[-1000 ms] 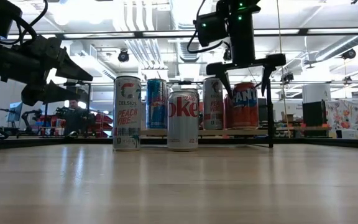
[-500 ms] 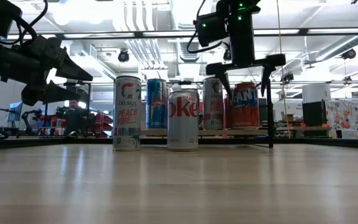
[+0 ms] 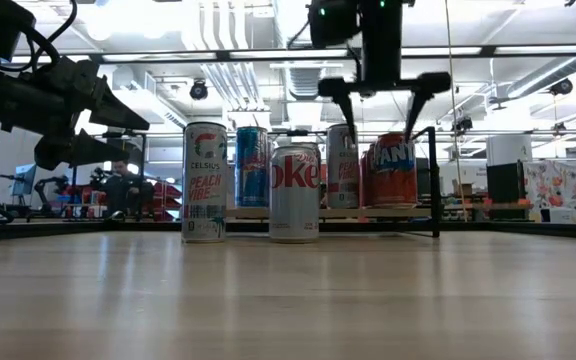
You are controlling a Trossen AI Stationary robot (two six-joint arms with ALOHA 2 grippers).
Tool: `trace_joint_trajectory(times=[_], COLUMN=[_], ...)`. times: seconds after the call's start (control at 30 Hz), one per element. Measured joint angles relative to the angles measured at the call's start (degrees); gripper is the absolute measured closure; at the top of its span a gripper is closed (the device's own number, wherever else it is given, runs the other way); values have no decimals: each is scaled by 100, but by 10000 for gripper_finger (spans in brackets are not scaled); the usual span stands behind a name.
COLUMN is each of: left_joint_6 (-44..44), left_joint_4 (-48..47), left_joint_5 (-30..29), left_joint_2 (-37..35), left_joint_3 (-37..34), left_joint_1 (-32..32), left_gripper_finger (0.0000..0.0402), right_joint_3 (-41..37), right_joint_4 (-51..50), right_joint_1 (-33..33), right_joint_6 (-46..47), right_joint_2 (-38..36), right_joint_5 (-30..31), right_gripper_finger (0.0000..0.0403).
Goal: Place canned beverage on shelf
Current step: Put the white pink soda can on the shelf aligned with the other white pink soda can
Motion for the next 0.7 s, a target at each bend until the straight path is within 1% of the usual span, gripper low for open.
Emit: trace_joint_trajectory(times=[0.3,0.6,0.7], left_joint_6=[0,-1,0], left_joint_4=[-1,0,0], left_joint_5=[0,-1,-2], left_joint_2=[0,0,0], left_joint_3=[-1,0,-1], left_joint_1=[-1,-1,1], left_gripper_finger=[3,3,3], right_joint_3=[512,518,507], right_joint_4=[172,1034,1180], right_joint_1=[665,1136,1263], right_joint_6=[-381,-1393,-1710], right_joint_2=[-7,24,61], right_joint_5=[35,48,46], right_gripper_finger=[33,33,33])
